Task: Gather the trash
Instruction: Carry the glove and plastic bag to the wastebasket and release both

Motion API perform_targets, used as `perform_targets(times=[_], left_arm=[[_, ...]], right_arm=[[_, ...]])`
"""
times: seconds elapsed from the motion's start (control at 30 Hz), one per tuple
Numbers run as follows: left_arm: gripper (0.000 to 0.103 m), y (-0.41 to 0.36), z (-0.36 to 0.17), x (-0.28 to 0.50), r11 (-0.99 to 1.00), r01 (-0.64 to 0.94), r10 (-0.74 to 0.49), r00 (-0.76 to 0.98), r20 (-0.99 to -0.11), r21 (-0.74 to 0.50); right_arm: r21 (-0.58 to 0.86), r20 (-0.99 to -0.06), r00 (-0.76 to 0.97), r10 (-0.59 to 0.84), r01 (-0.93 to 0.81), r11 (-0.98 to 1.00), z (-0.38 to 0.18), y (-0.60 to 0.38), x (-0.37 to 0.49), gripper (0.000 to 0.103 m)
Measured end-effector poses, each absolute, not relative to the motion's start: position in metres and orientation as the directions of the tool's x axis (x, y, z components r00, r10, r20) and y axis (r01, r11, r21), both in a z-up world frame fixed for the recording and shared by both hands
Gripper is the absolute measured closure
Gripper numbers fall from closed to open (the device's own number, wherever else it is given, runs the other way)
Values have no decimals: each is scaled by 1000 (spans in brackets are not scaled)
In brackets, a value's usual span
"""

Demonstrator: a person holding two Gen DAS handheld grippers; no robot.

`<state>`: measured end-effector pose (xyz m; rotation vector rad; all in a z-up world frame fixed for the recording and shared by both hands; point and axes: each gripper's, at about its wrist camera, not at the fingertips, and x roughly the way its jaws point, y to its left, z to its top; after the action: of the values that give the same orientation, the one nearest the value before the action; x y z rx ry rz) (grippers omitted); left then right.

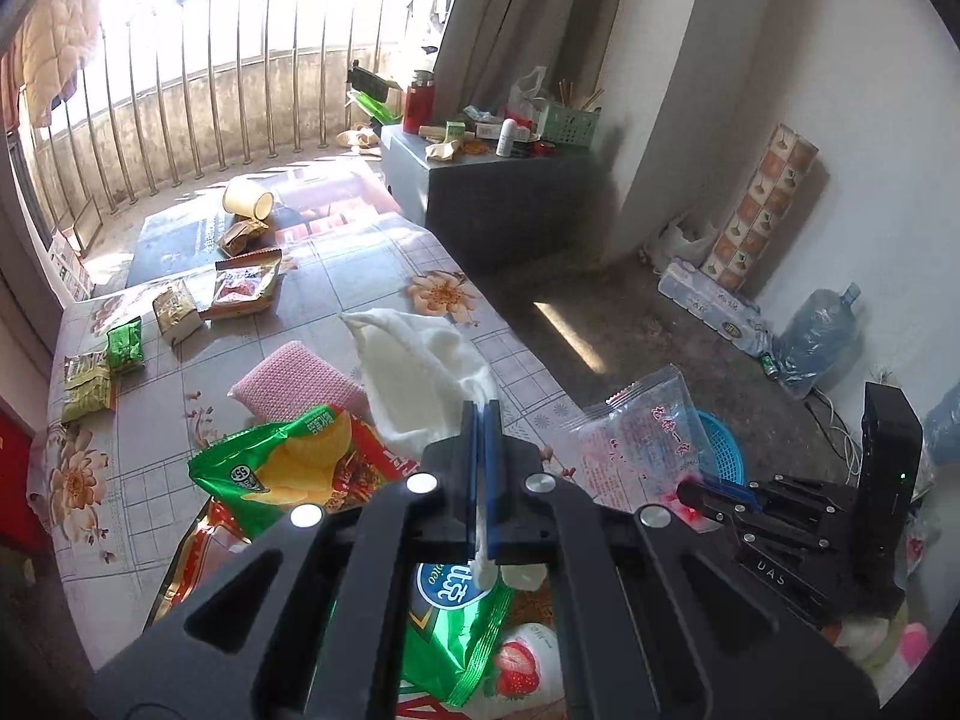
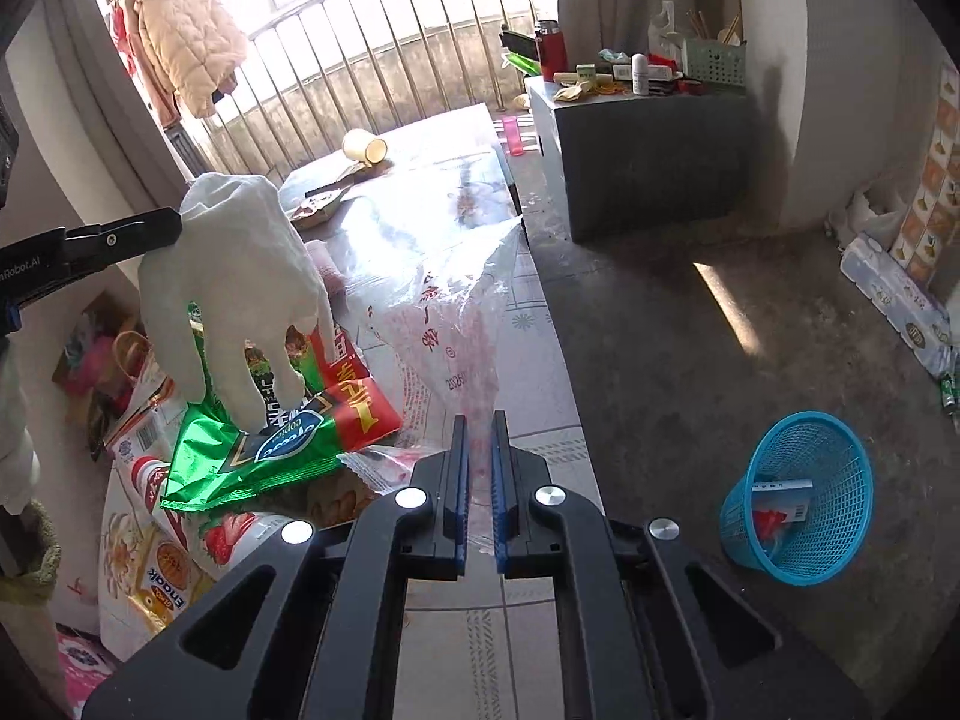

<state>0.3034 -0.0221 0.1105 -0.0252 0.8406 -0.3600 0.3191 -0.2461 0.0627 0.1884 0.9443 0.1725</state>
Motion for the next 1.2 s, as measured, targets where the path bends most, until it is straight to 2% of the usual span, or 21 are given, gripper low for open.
perform_targets(times=[0.27, 0.57, 0.87, 1.17, 1.2], left_arm=[[103, -87, 131, 291, 889, 424, -408, 567, -715, -172], [103, -231, 119, 291, 765, 618, -519, 423, -743, -182], [103, -374, 38, 315, 664, 710, -510, 198, -837, -236], [102, -470, -68, 342, 643, 723, -407, 43, -912, -253], [97, -477, -78, 344, 644, 721, -403, 36, -914, -256]], right_arm=[[294, -734, 652, 189, 55, 954, 78, -307, 287, 96], [352, -749, 660, 62, 317, 881, 56, -434, 237, 96], [401, -819, 573, 31, 533, 745, -23, -537, 218, 96], [375, -891, 451, 57, 660, 651, -126, -598, 249, 95], [374, -894, 445, 57, 668, 644, -137, -603, 254, 90]])
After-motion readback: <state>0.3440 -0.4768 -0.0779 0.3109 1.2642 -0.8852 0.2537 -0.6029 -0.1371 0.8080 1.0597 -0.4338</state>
